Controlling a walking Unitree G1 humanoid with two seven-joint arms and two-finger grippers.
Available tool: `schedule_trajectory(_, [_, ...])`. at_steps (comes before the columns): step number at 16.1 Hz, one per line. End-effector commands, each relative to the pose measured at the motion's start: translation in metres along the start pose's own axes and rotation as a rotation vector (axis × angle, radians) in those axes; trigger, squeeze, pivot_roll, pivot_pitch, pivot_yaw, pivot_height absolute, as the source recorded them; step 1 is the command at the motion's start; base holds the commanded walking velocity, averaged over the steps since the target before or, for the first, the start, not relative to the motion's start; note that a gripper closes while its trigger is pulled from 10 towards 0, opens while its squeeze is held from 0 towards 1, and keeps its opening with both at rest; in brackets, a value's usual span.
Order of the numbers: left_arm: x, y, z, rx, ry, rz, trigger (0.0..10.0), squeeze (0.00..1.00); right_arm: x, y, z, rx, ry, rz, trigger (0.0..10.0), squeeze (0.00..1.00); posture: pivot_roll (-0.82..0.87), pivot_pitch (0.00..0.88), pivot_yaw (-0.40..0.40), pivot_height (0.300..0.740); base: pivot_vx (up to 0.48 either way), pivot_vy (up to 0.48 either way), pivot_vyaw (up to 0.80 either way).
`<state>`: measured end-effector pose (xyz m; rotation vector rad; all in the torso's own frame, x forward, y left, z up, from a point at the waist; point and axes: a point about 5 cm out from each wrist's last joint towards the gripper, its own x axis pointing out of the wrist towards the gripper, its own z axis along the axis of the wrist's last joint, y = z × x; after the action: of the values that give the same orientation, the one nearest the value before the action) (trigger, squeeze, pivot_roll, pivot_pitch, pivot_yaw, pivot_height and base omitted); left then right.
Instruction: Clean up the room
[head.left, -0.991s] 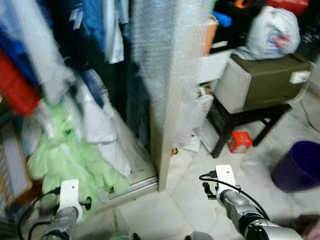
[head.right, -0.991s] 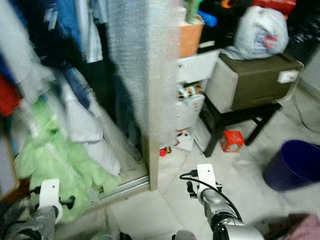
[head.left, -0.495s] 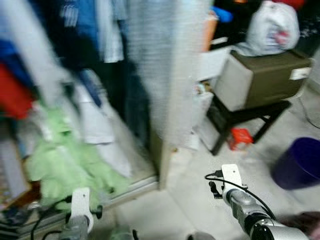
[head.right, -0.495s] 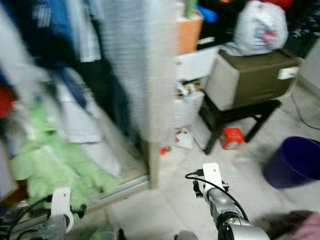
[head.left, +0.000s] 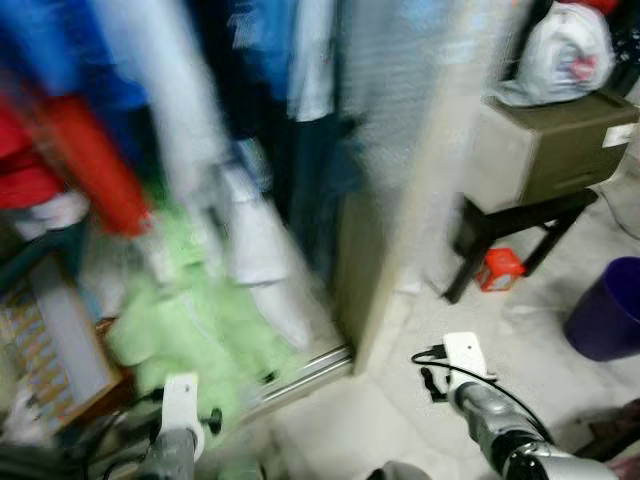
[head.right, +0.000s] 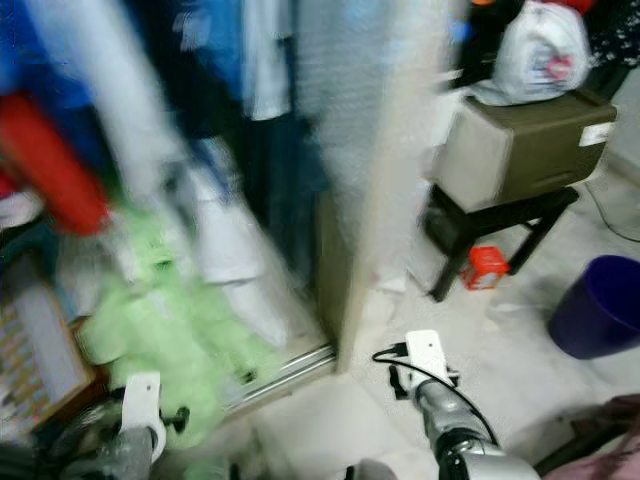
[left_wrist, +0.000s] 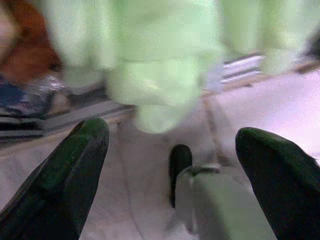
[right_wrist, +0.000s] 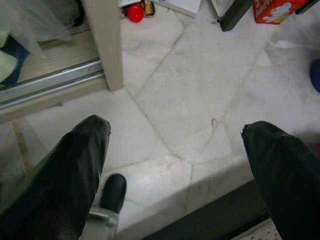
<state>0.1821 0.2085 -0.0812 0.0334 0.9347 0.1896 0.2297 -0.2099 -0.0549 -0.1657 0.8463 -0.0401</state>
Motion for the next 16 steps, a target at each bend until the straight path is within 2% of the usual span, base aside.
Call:
schedule_trajectory(1, [0.0, 0.015, 0.002, 0.008, 0.002, 0.036, 10.0, 0.0, 0.001, 0.009, 0.006, -0.005, -0.022, 0.026, 10.0, 0.0, -0.03, 0.0, 0.018, 0.74, 0.0, 0.319, 0.0])
schedule_trajectory(2, [0.0, 0.019, 0.003, 0.008, -0.001, 0.041, 10.0, 0.0, 0.001, 0.009, 0.007, -0.007, -0.022, 0.027, 10.0, 0.0, -0.03, 0.0, 0.017, 0.74, 0.0, 0.315, 0.0])
schedule_trajectory(4, [-0.001, 0.041, 0.006, 0.002, -0.007, 0.063, 10.0, 0.0, 0.001, 0.009, 0.007, -0.006, -0.023, 0.027, 10.0, 0.0, -0.03, 0.0, 0.015, 0.74, 0.0, 0.332, 0.0])
schedule_trajectory(6, [-0.003, 0.048, 0.002, 0.009, -0.005, 0.077, 10.0, 0.0, 0.001, 0.009, 0.007, -0.009, -0.022, 0.028, 10.0, 0.0, -0.03, 0.0, 0.014, 0.74, 0.0, 0.0, 0.0])
schedule_trajectory(7, [-0.003, 0.047, 0.0, 0.009, -0.005, 0.079, 10.0, 0.0, 0.001, 0.008, 0.007, -0.008, -0.022, 0.027, 10.0, 0.0, -0.03, 0.0, 0.013, 0.74, 0.0, 0.0, 0.0])
schedule_trajectory(9, [-0.003, 0.028, -0.009, 0.008, 0.007, 0.07, 10.0, 0.0, 0.001, 0.008, 0.008, -0.048, -0.028, 0.035, 10.0, 0.0, -0.03, 0.0, 0.013, 0.74, 0.0, 0.0, 0.35])
schedule_trajectory(10, [-0.003, 0.025, -0.01, 0.009, 0.009, 0.067, 10.0, 0.0, 0.001, 0.008, 0.009, -0.057, -0.029, 0.036, 10.0, 0.0, -0.03, 0.0, 0.013, 0.74, 0.0, 0.0, 0.77])
schedule_trajectory(12, [-0.003, 0.006, -0.013, 0.013, 0.025, 0.052, 10.0, 0.0, 0.001, 0.008, 0.009, -0.051, -0.029, 0.034, 10.0, 0.0, -0.03, 0.0, 0.01, 0.74, 0.0, 0.0, 0.77])
schedule_trajectory(16, [-0.003, 0.01, -0.016, 0.01, 0.038, 0.057, 10.0, 0.0, 0.001, 0.008, 0.009, -0.049, -0.029, 0.035, 10.0, 0.0, -0.03, 0.0, 0.007, 0.74, 0.0, 0.0, 0.77])
